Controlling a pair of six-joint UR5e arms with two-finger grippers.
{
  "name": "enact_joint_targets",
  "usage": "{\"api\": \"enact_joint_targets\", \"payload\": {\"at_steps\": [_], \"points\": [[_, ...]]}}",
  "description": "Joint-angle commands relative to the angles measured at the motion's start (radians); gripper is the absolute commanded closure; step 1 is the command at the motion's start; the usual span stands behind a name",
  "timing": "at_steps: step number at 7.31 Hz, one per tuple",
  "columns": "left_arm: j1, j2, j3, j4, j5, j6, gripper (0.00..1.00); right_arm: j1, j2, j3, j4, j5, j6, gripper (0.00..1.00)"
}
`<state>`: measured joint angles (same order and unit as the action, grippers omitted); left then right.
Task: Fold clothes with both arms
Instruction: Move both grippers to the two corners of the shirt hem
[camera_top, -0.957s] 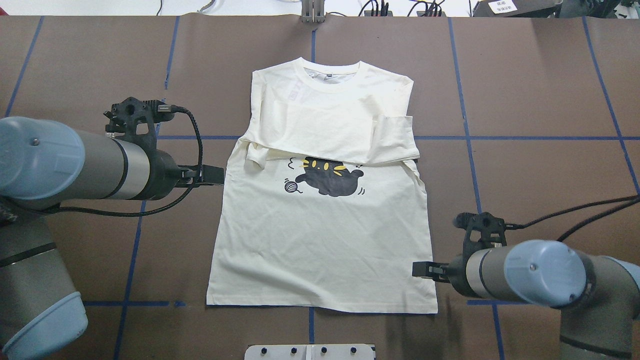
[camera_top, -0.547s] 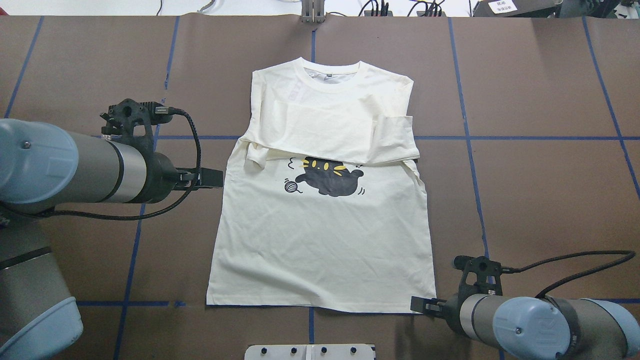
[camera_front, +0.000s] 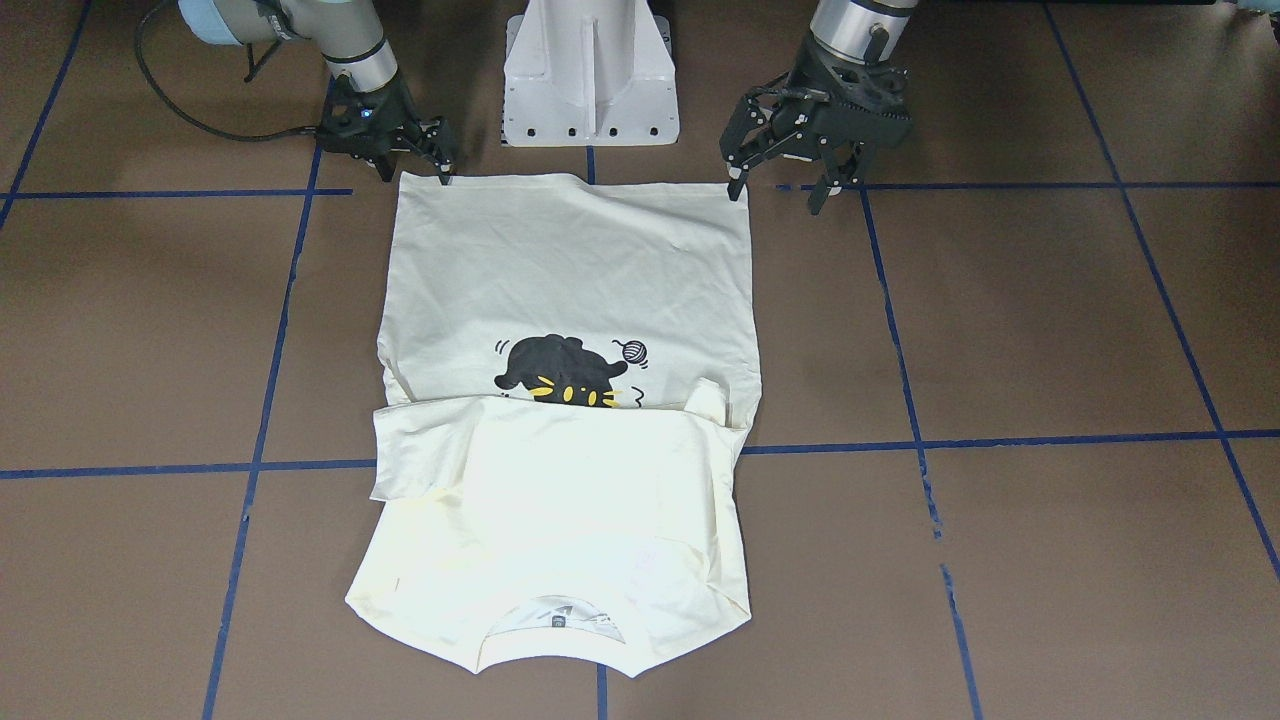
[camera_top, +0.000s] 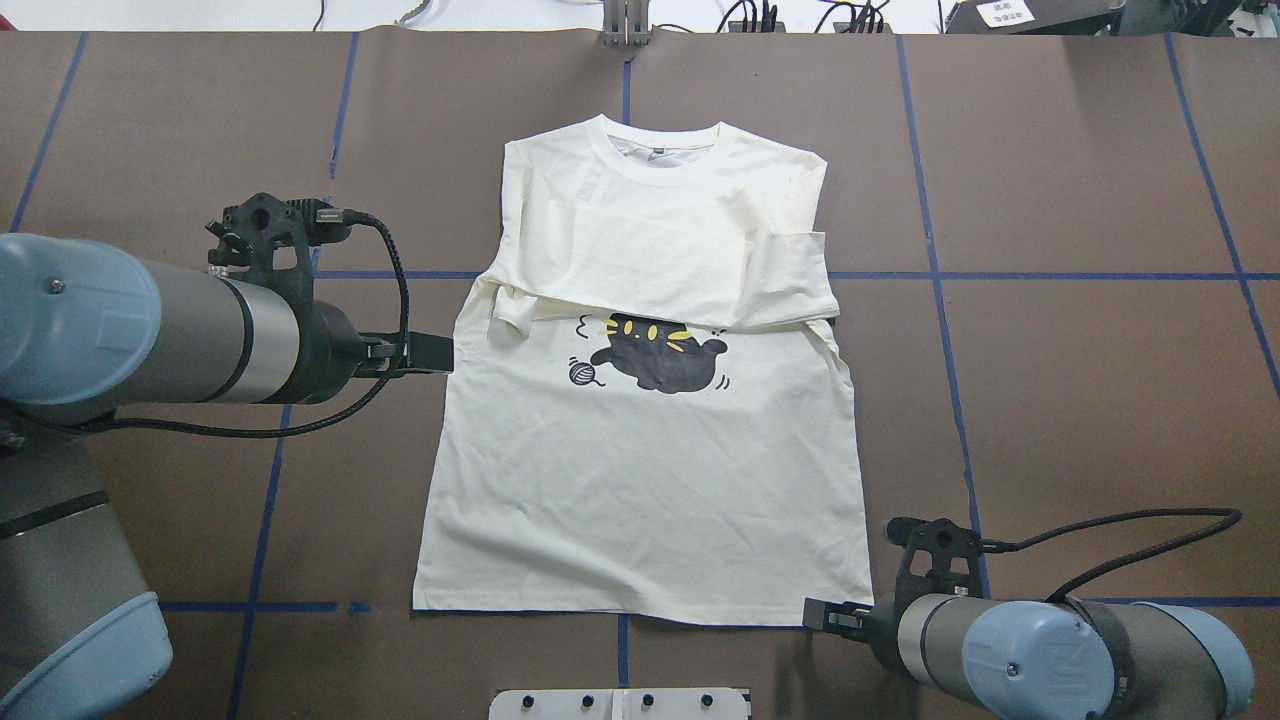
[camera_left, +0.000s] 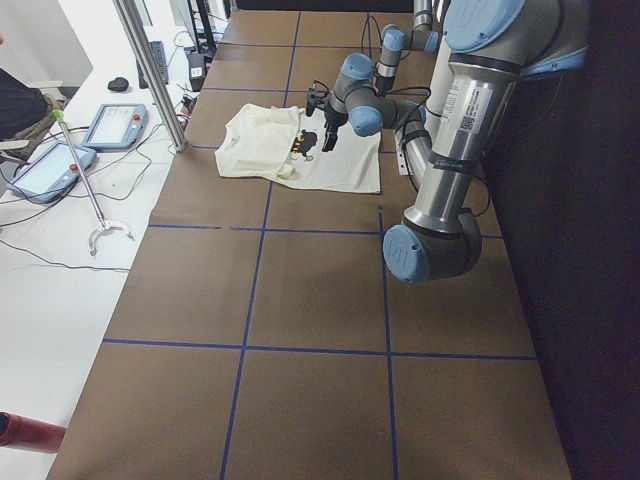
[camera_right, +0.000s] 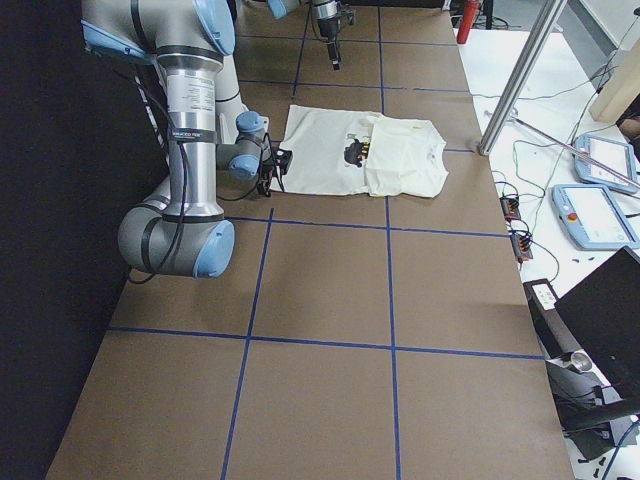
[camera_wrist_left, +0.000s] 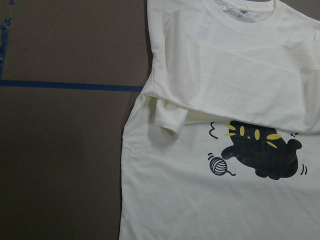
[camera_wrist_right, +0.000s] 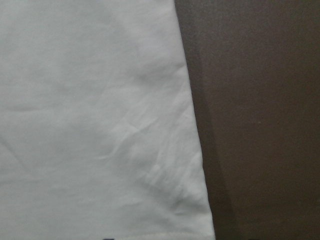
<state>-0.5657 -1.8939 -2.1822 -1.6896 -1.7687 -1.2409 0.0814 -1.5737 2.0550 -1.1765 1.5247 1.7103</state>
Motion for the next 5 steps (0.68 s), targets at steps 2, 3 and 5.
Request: {"api": "enact_joint_targets", "payload": {"at_steps": [2, 3, 5], "points": [[0.001, -0.001, 0.001, -0.001, 0.0, 0.0, 0.0, 0.011, -0.003, 0.008, 0.0, 0.018, 0.0, 0.43], [0.001, -0.002, -0.001, -0.001, 0.0, 0.0, 0.0, 0.012, -0.003, 0.011, 0.0, 0.028, 0.0, 0.5], [0.003, -0.004, 0.002, -0.001, 0.0, 0.0, 0.0, 0.018, -0.011, 0.019, 0.0, 0.032, -0.001, 0.61]]}}
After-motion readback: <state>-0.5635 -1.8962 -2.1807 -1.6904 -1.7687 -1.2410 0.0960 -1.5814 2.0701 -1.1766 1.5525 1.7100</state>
